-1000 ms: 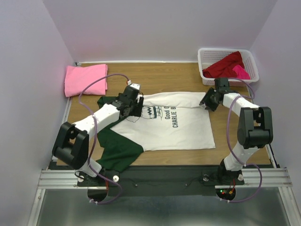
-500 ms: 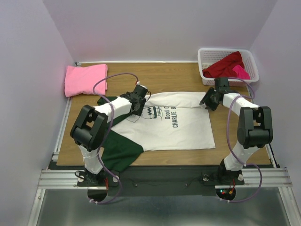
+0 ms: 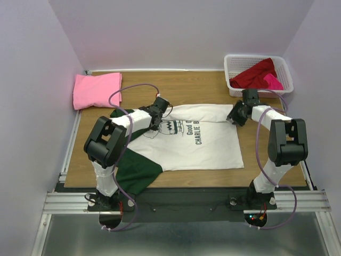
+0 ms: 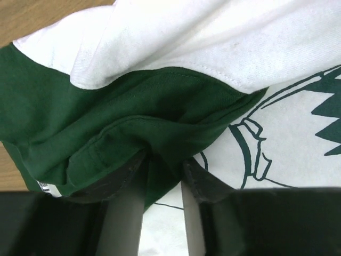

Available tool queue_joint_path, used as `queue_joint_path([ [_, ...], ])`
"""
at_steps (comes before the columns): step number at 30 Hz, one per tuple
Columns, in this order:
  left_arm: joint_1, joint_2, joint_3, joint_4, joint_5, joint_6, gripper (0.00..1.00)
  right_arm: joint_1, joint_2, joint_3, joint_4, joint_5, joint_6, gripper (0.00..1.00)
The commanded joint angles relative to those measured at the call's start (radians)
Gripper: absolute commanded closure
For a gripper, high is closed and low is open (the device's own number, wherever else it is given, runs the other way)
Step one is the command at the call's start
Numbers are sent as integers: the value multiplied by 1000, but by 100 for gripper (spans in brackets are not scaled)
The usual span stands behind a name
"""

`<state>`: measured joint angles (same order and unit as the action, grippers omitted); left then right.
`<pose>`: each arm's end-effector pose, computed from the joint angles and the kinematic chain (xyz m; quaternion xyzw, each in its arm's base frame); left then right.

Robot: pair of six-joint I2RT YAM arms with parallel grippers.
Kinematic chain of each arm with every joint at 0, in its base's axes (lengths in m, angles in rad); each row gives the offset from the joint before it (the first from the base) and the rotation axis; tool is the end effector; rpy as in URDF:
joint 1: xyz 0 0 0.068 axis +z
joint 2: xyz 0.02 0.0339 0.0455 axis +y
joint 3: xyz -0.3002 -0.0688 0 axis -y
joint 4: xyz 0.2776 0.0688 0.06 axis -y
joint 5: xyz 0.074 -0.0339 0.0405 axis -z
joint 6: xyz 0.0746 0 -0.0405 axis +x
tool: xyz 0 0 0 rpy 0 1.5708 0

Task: Fold and stack the t-shirts
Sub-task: Fold the tshirt

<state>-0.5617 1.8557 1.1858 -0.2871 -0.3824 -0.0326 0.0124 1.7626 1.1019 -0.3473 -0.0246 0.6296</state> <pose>0.3887 -0.2117 0.1592 0.1893 0.9184 0.0864 0.3366 0.4124 0.0069 0.1596 0.2885 0.9163 0.0988 0.2598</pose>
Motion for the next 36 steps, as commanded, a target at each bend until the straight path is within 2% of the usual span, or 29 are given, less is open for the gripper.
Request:
queue_joint_path([
  [1,0,-29,46,-24,-30,13,65,-8,-3,-10,42,51,4,53],
  [3,-1,-45,51,-41,-36,10,72,-8,5,-10,44,54,7,55],
  [7,0,-73,44,-50,-36,8,79,-8,14,-13,59,61,15,58],
  [11,-1,-84,35,-58,-35,10,88,-8,29,-7,67,72,12,71],
  [12,0,-85,35,-66,-36,10,89,-8,31,-4,67,74,10,81],
  [14,0,-104,37,-81,-42,7,96,-8,23,1,65,77,-4,93],
  [16,0,-115,38,-93,-50,3,99,-8,6,1,64,78,-10,98],
  [27,0,-159,11,-172,-20,-33,100,-8,-48,3,37,129,-94,99],
  [29,0,-158,-8,-169,5,-36,98,-8,-40,-2,36,127,-99,99],
  [32,0,-141,-22,-161,45,-47,86,-8,-19,-10,34,118,-100,98],
  [33,0,-127,-23,-161,56,-50,76,-8,-14,-13,33,117,-99,97],
  [34,0,-122,-23,-162,65,-62,72,-8,-9,-16,33,114,-100,96],
  [35,0,-122,-22,-164,68,-73,68,-8,-8,-16,31,103,-103,94],
  [36,0,-131,-18,-168,66,-87,62,-8,-11,-16,31,95,-108,86],
])
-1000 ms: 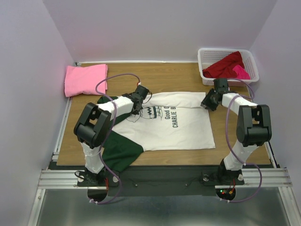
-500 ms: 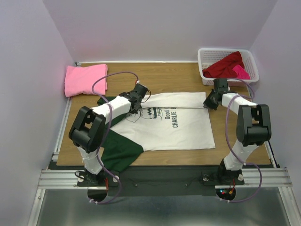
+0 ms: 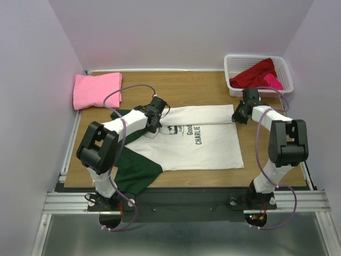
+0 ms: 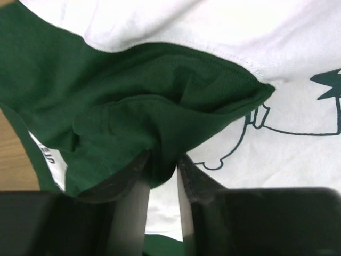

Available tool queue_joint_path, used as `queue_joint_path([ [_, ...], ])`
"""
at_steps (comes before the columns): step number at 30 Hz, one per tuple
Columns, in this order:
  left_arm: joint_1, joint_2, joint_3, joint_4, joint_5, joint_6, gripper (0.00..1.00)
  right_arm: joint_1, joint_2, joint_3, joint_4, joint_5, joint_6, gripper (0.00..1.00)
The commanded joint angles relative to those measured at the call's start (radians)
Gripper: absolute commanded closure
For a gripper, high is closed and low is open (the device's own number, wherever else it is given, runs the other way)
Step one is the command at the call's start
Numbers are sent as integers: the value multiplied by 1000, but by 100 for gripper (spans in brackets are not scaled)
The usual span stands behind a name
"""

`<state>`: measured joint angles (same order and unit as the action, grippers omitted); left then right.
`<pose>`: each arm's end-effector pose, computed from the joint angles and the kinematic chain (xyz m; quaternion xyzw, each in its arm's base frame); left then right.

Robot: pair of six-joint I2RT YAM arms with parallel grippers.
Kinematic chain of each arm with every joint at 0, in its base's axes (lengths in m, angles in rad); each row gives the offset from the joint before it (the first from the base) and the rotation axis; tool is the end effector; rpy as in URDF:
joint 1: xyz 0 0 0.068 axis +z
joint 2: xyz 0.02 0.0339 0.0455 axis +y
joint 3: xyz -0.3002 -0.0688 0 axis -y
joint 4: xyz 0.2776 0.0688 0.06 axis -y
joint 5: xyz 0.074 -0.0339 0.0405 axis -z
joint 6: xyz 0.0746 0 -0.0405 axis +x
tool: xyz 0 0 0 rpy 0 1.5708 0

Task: Fold and stack the t-shirts
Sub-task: Fold the tshirt

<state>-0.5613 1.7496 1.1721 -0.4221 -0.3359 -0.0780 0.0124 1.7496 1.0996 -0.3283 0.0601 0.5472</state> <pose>0.3659 -0.2010 0.1861 0.1807 0.9298 0.0650 0.3141 0.4136 0.0006 0.1655 0.2611 0.9197 0.0530 0.2884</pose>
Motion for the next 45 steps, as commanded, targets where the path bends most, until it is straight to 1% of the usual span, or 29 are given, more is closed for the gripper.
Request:
queue_joint_path([
  [1,0,-38,-2,-37,20,-51,48,-9,-2,-14,8,4,-38,82],
  [2,0,-51,6,-35,37,-63,39,-8,-12,-11,5,1,-41,76],
  [3,0,-91,11,-30,40,-68,25,-8,-33,-9,-1,4,-52,63],
  [5,3,-137,20,-23,31,-86,20,-8,-64,-4,-23,-6,-67,54],
  [6,11,-184,20,-5,31,-92,19,-8,-77,-1,-31,-14,-75,48],
  [7,20,-209,17,11,35,-95,19,-8,-116,-1,-44,-20,-81,46],
  [9,84,-263,-15,76,92,-95,18,-9,-153,-4,-58,-40,-96,45],
  [10,112,-271,-40,98,119,-95,19,-8,-189,-6,-69,-46,-102,45],
  [11,136,-274,-49,118,185,-91,21,-8,-209,-10,-74,-55,-104,45],
  [12,182,-265,-54,147,224,-89,25,-8,-226,-21,-80,-77,-107,45],
  [13,202,-254,-55,157,260,-89,25,-8,-243,-26,-81,-89,-105,45],
  [14,216,-240,-52,163,326,-97,26,-8,-277,-33,-84,-95,-105,45],
  [15,240,-211,-48,170,362,-101,27,-8,-292,-40,-87,-104,-104,45],
  [17,251,-181,-31,171,389,-120,28,-8,-332,-60,-94,-112,-104,45],
  [21,268,-95,9,152,362,-167,32,-8,-377,-92,-101,-137,-105,45],
  [24,285,-62,35,152,348,-224,35,-8,-395,-113,-107,-149,-102,45],
  [25,290,-46,49,151,345,-252,38,-8,-404,-116,-109,-149,-102,45],
  [26,290,-38,57,145,315,-252,39,-9,-409,-121,-109,-149,-102,45],
  [28,291,-9,75,117,305,-284,40,-8,-412,-126,-112,-146,-102,45],
  [34,293,-5,66,86,256,-361,41,-8,-417,-124,-115,-151,-104,45],
  [39,291,-10,34,80,258,-384,42,-8,-410,-127,-115,-154,-102,45],
  [42,291,-2,23,80,259,-391,45,-8,-410,-132,-115,-157,-102,45],
  [45,291,2,15,77,255,-397,53,-8,-412,-132,-115,-157,-102,45],
])
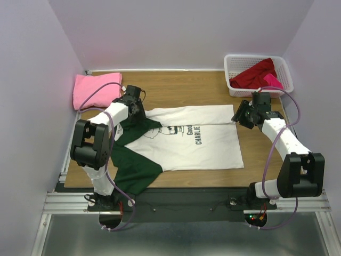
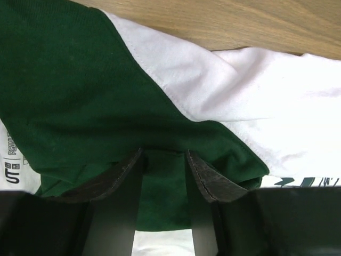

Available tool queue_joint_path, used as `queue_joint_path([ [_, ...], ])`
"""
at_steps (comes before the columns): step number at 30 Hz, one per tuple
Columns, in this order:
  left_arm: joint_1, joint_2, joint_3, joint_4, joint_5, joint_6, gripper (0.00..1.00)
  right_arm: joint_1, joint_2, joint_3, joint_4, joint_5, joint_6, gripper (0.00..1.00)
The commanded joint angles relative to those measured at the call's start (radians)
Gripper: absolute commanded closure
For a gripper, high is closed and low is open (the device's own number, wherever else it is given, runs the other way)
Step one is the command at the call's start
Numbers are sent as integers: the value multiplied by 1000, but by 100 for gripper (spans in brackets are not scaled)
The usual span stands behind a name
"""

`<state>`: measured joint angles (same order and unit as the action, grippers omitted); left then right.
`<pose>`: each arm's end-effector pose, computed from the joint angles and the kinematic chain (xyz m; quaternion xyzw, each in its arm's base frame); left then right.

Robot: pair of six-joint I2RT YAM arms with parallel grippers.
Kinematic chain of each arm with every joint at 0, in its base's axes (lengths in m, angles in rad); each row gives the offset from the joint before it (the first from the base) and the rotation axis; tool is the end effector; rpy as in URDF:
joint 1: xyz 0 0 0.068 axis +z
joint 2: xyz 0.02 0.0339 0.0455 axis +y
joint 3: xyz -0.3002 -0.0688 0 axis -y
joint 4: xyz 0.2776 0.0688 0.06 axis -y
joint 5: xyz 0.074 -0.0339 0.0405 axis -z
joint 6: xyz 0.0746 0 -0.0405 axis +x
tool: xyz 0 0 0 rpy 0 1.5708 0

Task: Fold and stack the t-shirts
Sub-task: Fold the tshirt

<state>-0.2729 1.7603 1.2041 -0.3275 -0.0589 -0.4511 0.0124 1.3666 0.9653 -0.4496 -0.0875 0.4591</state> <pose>0.4231 -0.1139 0.1979 -0.0936 0.9365 -0.0933 0.3247 0.3358 0.0107 0.2427 0.1921 0.9152 0.1220 0.3326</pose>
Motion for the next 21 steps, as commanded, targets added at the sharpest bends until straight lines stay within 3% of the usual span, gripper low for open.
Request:
queue_joint_path([
  [1,3,-9,-20,-19,-22,-26,58,-9,-29,4,6,-11,-14,45],
  [6,1,-10,-47,-21,-16,-34,73,-8,-34,6,6,-11,-19,45],
  [10,3,-31,-72,-19,-2,-37,100,-8,-38,6,6,-14,-16,45],
  [21,-11,-197,-146,-33,31,-78,100,-8,-75,-8,5,-18,-14,45],
])
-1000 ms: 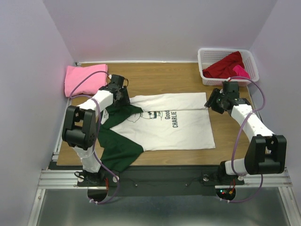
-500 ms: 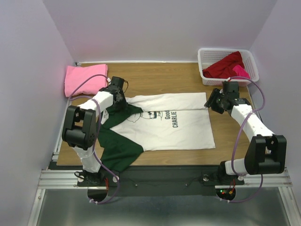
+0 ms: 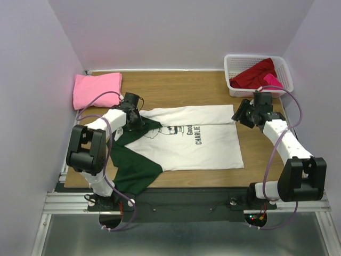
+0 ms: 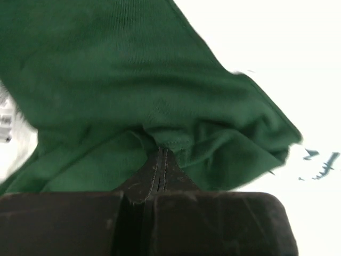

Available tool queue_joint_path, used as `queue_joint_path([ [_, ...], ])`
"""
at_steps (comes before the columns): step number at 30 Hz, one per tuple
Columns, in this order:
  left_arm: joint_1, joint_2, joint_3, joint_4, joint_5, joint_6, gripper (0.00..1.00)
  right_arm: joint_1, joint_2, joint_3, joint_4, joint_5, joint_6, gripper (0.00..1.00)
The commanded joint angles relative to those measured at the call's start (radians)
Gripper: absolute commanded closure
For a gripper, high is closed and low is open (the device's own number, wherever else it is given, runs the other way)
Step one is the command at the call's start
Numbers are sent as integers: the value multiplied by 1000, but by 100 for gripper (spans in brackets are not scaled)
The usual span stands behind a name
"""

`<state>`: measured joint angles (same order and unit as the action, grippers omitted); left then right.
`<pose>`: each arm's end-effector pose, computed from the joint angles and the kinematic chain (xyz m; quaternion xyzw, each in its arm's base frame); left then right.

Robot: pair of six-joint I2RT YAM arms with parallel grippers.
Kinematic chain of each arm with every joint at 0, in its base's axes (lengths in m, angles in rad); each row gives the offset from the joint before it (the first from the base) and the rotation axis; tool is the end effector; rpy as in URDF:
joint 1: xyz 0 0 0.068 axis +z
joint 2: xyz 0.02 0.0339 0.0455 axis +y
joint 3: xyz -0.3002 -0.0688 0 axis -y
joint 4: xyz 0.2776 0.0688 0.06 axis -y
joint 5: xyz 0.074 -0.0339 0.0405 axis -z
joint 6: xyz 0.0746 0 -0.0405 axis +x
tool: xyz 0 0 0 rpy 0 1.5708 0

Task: Fold and stack the t-shirts
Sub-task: Fold the tshirt

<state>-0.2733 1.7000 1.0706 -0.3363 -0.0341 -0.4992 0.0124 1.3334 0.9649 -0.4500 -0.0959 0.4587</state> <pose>0.3886 -0.1063 0.1741 -0.1126 0.9478 -0.0972 0.2821 0.3312 0.0113 0.2530 0.1884 0.9099 0.1290 0.3464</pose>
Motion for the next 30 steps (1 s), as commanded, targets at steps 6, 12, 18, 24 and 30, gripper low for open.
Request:
queue_joint_path([
  [6,-85,-342,-104,-63,34,-140,100,-9,-66,-6,2,-25,-3,45],
  [12,-213,-470,-265,-44,160,-304,100,-8,-88,-8,-1,-47,1,44],
  [18,-267,-635,-392,-10,215,-464,100,-8,-99,-14,-4,-88,-2,44],
  [24,-293,-660,-469,51,292,-507,86,-9,-82,-23,-6,-142,0,44],
  [30,-300,-646,-420,65,283,-473,11,-8,-48,-15,-7,-200,-41,38],
])
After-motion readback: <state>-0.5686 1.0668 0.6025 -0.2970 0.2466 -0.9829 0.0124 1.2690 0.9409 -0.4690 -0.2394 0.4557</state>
